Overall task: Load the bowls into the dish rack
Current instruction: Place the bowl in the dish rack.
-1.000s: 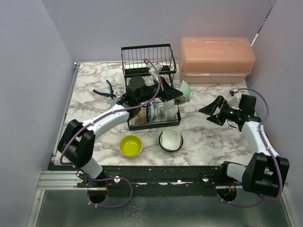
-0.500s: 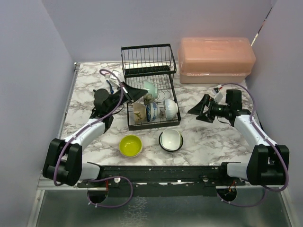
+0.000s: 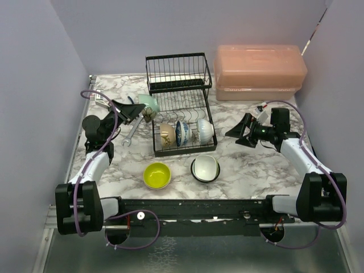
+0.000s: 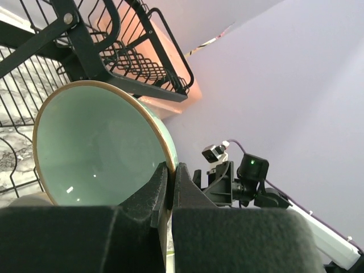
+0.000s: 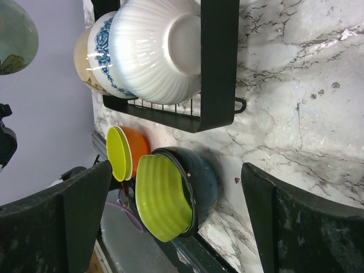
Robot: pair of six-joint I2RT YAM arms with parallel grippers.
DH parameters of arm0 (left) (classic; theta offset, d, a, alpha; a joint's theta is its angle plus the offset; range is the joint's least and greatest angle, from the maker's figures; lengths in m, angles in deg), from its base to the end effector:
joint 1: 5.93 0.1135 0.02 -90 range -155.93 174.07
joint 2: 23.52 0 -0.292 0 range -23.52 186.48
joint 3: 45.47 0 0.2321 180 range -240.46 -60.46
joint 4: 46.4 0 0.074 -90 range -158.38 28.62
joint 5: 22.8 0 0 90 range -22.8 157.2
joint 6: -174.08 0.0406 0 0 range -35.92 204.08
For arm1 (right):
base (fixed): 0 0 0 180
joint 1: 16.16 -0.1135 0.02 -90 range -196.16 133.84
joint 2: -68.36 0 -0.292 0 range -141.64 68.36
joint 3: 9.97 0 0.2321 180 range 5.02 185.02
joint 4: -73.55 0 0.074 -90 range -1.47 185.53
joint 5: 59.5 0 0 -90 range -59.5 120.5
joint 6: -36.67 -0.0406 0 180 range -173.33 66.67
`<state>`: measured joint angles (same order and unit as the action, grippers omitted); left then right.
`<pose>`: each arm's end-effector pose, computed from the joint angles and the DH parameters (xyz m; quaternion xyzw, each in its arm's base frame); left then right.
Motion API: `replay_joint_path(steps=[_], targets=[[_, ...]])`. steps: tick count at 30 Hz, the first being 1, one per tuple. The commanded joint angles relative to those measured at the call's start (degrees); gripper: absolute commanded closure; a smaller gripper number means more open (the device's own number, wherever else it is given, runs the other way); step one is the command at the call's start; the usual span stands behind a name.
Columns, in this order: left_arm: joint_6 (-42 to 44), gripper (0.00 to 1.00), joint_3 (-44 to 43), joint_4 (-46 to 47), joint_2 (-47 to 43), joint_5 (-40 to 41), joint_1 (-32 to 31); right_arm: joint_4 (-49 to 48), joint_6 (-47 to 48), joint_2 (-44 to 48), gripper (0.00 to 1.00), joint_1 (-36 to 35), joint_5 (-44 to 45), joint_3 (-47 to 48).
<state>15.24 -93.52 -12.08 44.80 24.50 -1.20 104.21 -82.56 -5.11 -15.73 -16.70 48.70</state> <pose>0.2321 -0.0084 0.3296 -0.1133 0.6308 -0.5795 0.5034 0.2328 0.0280 0.2617 0.0704 0.8586 0.4452 0.2442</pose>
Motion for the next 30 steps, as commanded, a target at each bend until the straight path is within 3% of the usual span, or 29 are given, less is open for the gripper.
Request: replay_joint_path(steps=[1,13,30], targets=[[-0.6,1.00,0.5,5.3,1.1,-3.0,0.6,-1.4,-0.8,0.3,0.00,-0.4,2.3,-1.3],[2.4,1.00,0.1,5.3,7.9,0.4,-0.3,-1.4,-1.0,1.4,0.00,-0.4,3.2,-3.0],[6.0,1.00,-5.9,9.5,17.8,6.1,-6.9,0.7,0.4,1.9,0.00,-0.4,5.3,-1.9]])
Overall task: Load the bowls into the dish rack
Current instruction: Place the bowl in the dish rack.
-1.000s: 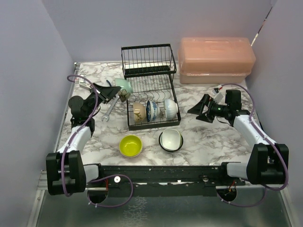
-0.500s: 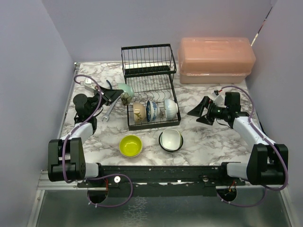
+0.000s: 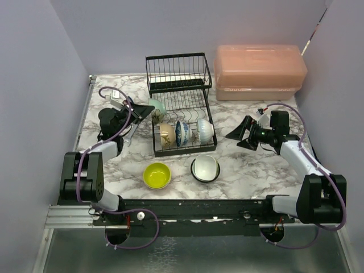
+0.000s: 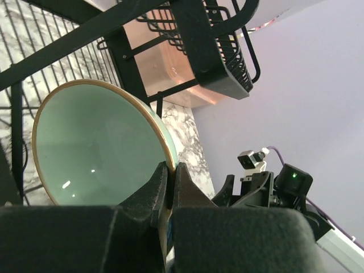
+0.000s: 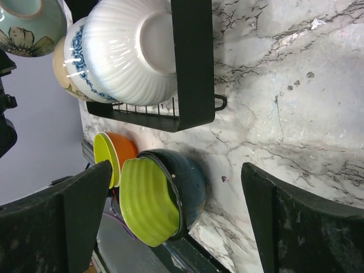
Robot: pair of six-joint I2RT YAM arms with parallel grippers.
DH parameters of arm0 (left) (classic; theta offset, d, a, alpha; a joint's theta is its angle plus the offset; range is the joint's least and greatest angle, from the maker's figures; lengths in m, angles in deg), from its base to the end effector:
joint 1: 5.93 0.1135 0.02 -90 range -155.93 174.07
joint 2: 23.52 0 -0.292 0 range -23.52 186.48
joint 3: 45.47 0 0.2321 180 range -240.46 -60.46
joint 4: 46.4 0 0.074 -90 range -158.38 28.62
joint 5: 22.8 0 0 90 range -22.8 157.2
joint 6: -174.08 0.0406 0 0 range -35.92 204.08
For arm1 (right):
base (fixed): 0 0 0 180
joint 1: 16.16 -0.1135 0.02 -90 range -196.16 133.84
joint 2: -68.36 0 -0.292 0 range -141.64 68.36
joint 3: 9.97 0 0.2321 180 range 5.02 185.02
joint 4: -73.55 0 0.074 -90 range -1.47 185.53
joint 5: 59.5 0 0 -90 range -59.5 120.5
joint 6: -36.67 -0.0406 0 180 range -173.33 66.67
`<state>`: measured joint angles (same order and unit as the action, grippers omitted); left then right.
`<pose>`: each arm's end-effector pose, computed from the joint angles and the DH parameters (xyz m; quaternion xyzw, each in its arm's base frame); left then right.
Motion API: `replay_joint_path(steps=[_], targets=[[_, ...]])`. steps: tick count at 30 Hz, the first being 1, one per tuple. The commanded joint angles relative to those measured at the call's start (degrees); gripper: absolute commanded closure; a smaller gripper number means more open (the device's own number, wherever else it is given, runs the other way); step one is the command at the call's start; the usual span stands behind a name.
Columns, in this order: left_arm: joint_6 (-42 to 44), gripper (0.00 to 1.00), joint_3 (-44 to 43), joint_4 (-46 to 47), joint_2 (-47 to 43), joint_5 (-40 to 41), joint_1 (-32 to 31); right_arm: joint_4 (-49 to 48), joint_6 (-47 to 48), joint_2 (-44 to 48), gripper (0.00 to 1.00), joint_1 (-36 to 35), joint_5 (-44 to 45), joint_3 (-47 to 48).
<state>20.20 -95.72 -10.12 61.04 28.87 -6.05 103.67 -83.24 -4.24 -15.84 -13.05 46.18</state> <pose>0.2898 -0.0258 0.2770 -0.1462 0.6820 -0.5534 0.4552 0.2265 0.0267 0.2513 0.0925 0.8687 0.4210 0.2442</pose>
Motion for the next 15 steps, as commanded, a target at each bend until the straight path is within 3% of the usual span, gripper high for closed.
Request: replay_joint_path(steps=[1,9,15], targets=[[1.1,1.00,-4.0,7.9,2.0,1.8,-2.1,1.4,1.1,0.9,0.00,-0.3,1.6,0.7],[1.2,1.00,-6.0,12.2,7.4,2.2,-2.8,1.4,1.1,0.1,0.00,-0.3,1.7,0.9],[-4.5,1.00,-7.8,22.6,15.3,1.6,-3.3,1.4,1.1,-0.2,0.00,-0.3,2.0,0.6]])
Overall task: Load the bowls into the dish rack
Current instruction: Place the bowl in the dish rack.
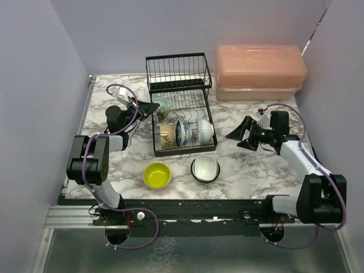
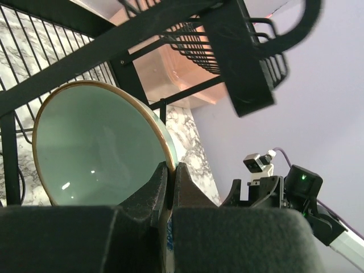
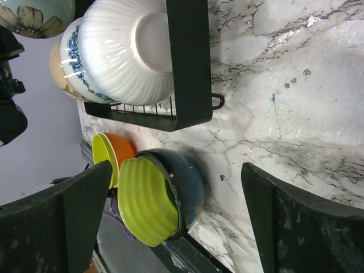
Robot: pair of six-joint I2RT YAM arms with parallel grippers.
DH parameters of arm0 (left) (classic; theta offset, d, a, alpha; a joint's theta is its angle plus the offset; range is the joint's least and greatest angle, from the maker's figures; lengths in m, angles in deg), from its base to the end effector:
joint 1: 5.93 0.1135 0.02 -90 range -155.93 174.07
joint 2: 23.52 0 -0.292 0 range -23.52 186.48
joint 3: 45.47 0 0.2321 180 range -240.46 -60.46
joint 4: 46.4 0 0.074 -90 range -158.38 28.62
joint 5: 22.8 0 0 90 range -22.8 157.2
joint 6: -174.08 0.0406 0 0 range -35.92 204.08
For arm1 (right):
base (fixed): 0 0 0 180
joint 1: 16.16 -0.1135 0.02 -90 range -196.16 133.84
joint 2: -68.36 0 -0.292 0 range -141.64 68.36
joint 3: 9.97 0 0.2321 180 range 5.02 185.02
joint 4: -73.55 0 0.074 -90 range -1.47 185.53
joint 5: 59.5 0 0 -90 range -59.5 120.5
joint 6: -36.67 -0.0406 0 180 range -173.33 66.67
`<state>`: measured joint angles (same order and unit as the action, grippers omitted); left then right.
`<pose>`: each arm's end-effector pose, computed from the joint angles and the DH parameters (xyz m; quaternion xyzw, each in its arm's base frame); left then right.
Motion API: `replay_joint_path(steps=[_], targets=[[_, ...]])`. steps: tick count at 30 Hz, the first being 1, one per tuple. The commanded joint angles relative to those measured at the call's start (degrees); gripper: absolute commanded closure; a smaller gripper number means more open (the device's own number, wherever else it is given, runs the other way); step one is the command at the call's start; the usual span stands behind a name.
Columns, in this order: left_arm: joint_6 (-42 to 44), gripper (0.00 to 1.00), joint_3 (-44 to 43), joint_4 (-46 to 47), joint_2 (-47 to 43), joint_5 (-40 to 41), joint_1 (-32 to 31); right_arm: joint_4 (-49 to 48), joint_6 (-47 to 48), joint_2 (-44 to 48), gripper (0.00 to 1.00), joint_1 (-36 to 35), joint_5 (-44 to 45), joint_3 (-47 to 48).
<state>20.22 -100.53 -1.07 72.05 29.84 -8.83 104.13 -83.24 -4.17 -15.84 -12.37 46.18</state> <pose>0.3290 -0.0413 0.2623 -0.1220 0.6721 -0.5647 0.4631 0.2260 0.0264 0.2507 0.0964 0.8709 0.4159 0.2433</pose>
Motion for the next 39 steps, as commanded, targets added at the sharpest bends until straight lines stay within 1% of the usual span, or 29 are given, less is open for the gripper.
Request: replay_joint_path(steps=[1,4,6,12,17,20,24,26,39], targets=[[-6.2,1.00,-3.5,16.3,5.9,0.1,-0.6,1.0,1.1,-0.3,0.00,-0.3,1.3,0.7],[-10.3,1.00,-4.5,22.9,10.2,0.1,-0.9,1.2,1.2,-0.4,0.00,-0.3,1.6,0.7],[-12.0,1.00,-5.2,25.1,12.6,0.2,-1.3,1.4,1.2,-0.5,0.00,-0.3,1.8,1.0],[-12.9,1.00,-6.7,25.4,17.0,0.3,-1.3,2.4,1.1,-0.9,0.00,-0.3,2.1,1.9],[-12.2,1.00,-8.7,22.6,19.7,-1.7,-1.1,2.3,0.7,-0.8,0.00,-0.3,2.3,1.9],[-9.9,1.00,-8.4,19.7,19.4,-1.5,-1.0,2.6,0.9,-1.0,0.00,-0.3,2.2,2.0],[-2.9,1.00,-8.4,10.2,16.8,-0.9,-0.9,3.0,1.4,-1.3,0.00,-0.3,2.1,2.3],[-1.6,1.00,-8.8,7.2,16.7,-1.6,-0.7,2.9,1.4,-1.4,0.00,-0.3,2.2,2.2],[1.1,1.00,-6.2,4.2,14.0,0.9,-0.4,2.3,1.7,-1.6,0.00,-0.3,1.9,1.7]])
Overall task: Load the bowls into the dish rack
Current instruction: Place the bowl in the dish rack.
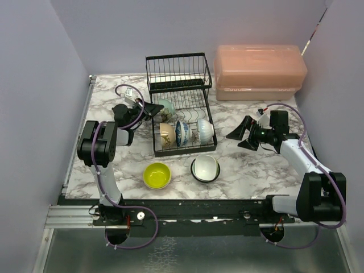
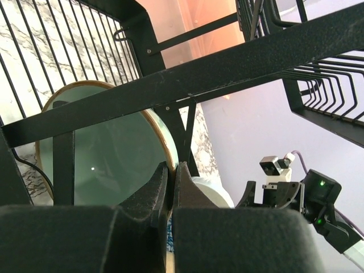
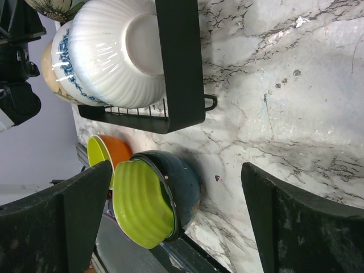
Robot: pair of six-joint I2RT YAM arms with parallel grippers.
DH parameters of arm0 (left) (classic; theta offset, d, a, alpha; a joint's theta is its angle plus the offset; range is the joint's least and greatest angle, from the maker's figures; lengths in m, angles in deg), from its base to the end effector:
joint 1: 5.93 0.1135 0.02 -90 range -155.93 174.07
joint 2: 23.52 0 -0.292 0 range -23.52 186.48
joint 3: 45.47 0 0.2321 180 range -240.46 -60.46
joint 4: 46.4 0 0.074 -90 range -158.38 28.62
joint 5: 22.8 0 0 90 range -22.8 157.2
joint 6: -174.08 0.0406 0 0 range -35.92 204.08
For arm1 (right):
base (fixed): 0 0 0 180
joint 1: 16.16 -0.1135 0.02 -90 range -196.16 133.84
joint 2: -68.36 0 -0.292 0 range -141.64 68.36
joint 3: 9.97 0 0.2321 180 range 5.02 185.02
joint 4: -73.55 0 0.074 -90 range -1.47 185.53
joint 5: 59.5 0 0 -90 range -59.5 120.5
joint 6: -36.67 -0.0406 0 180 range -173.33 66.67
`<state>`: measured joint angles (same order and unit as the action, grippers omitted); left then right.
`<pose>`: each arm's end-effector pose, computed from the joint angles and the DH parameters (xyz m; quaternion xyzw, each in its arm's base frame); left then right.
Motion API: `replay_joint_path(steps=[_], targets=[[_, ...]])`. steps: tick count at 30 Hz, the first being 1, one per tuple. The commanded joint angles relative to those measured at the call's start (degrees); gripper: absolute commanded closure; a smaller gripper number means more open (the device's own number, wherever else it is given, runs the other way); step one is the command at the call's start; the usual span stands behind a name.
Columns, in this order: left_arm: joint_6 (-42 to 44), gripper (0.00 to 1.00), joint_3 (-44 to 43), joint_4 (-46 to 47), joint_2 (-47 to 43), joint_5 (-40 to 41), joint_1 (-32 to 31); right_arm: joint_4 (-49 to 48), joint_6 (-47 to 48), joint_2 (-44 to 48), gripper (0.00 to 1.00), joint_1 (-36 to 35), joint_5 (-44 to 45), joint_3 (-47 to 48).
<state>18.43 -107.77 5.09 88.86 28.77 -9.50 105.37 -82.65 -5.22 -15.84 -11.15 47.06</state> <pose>0.3836 -0.0492 0.2081 -0.1382 0.6865 -0.5731 0.4257 0.2294 0.0257 0.2495 0.1013 0.8769 0.4049 0.2384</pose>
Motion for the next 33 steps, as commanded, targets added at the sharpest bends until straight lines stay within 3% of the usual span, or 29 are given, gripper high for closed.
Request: replay_joint_path(steps=[1,11,24,33], targets=[[3.5,1.00,1.2,-2.4,-3.4,2.2,0.2,1.2,1.2,-0.6,0.00,-0.3,0.8,0.9],[10.1,1.00,2.8,-12.0,-10.1,7.0,0.3,1.0,1.3,-1.0,0.00,-0.3,0.8,0.8],[11.7,1.00,1.2,-13.3,-7.3,5.8,-0.7,0.9,1.4,-1.3,0.00,-0.3,0.6,0.8],[18.1,1.00,0.1,-24.6,-8.6,10.4,-1.1,1.4,1.4,-1.7,0.00,-0.3,0.6,1.1]])
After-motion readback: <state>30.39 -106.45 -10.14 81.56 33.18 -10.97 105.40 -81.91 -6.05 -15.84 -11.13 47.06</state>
